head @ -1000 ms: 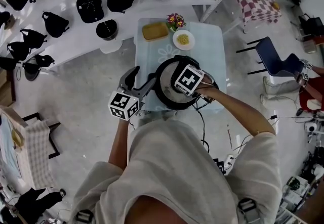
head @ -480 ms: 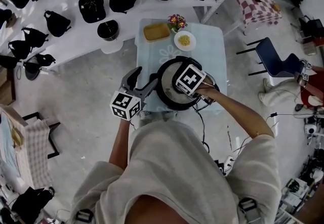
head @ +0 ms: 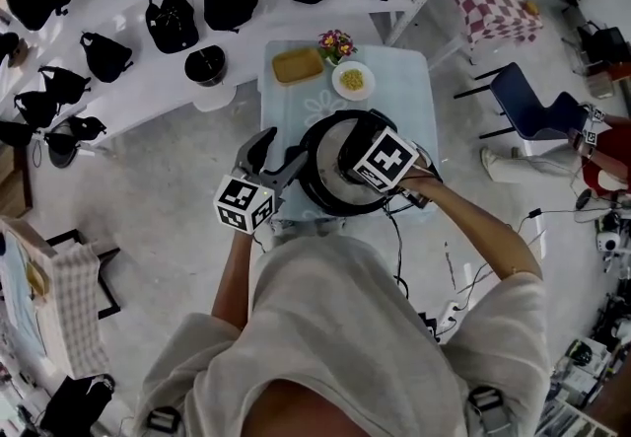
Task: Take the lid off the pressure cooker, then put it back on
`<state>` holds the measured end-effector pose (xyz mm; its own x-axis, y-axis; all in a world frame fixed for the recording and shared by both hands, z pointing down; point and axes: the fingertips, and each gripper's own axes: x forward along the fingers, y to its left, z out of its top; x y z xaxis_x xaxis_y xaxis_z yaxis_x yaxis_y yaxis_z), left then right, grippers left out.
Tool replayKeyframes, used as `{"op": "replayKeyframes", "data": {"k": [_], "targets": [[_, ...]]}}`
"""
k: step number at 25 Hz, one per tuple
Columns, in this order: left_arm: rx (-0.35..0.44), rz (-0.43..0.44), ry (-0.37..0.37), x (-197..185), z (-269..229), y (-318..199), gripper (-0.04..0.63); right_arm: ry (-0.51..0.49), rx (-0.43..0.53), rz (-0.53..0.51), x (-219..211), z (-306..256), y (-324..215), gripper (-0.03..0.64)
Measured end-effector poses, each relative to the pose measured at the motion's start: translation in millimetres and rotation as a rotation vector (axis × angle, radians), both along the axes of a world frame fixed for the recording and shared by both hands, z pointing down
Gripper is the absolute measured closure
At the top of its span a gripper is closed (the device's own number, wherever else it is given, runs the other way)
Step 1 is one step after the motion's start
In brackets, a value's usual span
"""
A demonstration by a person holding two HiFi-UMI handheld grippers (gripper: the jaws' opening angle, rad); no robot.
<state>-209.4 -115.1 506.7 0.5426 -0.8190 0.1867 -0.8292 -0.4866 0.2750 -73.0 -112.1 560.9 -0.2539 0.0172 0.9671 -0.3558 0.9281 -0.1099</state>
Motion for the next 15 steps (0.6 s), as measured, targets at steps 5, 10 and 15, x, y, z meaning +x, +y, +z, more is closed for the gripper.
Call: {"op": "replayKeyframes", "data": {"k": [5, 10, 15], "targets": [[0.007, 0.088, -0.010, 36, -1, -12, 0.284, -0.020, 0.018, 0.103, 43, -16, -8, 0.347], [0.014, 0.213, -0.020, 92, -5, -19, 0.284, 0.001, 0.040, 0.237, 115, -24, -6, 0.347], [0.016, 0.323, -0.021, 143, -5, -20, 0.284, 0.020, 0.034, 0.410, 195, -23, 17, 0.347]]}}
